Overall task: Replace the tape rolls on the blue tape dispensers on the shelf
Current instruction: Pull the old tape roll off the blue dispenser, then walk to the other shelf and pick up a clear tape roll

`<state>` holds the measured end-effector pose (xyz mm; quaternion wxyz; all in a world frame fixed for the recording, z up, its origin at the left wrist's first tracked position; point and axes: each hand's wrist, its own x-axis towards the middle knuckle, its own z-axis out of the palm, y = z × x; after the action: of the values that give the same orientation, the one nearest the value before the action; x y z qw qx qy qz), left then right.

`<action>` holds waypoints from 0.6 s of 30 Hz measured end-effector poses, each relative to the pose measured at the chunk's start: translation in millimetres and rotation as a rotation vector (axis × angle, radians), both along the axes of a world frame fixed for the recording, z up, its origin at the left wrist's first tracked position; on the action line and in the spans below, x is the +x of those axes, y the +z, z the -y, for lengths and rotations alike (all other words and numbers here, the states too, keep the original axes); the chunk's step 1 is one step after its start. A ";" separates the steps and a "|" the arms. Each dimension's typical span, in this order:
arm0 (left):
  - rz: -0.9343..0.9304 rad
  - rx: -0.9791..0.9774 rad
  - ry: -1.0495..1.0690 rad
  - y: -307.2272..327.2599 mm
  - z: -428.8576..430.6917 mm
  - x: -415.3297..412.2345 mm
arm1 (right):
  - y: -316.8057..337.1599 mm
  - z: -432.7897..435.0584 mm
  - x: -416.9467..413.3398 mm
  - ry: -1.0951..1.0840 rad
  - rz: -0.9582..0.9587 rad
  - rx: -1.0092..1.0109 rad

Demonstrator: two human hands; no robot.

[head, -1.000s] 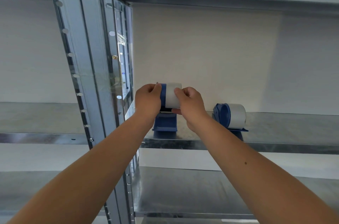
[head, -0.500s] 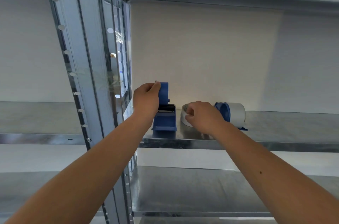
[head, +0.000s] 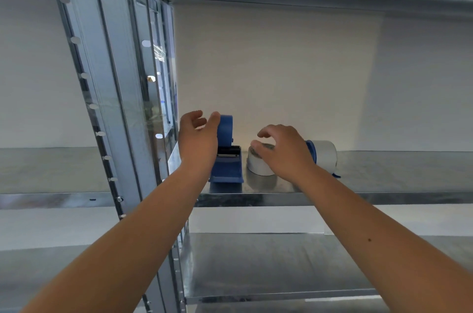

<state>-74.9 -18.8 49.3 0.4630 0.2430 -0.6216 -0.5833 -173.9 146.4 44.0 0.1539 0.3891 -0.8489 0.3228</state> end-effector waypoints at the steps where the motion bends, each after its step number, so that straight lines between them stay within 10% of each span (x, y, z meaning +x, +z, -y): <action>1: -0.031 -0.041 0.013 -0.1 -4.7 0.2 | 1.9 -0.9 1.9 0.039 0.060 -0.097; 18: -0.172 -0.635 -0.253 7.9 -102.4 -21.9 | 13.8 -97.3 17.5 0.031 0.390 -0.691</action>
<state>-96.8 83.6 57.2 0.4900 -0.0420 -0.7560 -0.4321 -156.3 243.7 57.8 0.1068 0.2586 -0.6976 0.6596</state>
